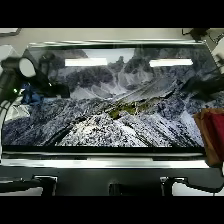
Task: Fold the clothes and pants, and hang the long-sleeved shirts on hangers.
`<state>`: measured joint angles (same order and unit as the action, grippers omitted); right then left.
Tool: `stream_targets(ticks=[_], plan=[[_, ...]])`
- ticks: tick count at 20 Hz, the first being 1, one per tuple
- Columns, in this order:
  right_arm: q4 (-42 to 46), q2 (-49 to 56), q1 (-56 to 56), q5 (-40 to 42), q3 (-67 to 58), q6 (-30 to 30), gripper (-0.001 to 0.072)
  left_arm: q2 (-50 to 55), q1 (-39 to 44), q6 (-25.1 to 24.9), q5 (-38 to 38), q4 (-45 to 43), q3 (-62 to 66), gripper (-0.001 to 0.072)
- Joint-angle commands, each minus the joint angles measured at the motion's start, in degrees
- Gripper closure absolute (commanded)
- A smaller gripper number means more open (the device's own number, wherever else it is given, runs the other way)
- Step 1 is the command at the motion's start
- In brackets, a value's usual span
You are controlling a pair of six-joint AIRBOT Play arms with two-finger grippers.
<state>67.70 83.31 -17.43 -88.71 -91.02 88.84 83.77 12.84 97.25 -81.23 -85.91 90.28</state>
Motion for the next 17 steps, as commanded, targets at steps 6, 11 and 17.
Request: stream_targets(ticks=[6,11,17], plan=[[2.6,-0.7,4.5,-0.9,5.2,2.0,0.0040,-3.9,1.8,2.7,5.7,-1.7,-9.4,-0.0013],[2.6,-0.7,4.5,-0.9,5.2,2.0,0.0040,-3.7,1.8,2.7,5.7,-1.7,-9.4,-0.0013],[2.6,-0.7,4.5,-0.9,5.2,2.0,0.0040,-3.7,1.8,2.7,5.7,-1.7,-9.4,-0.0013]])
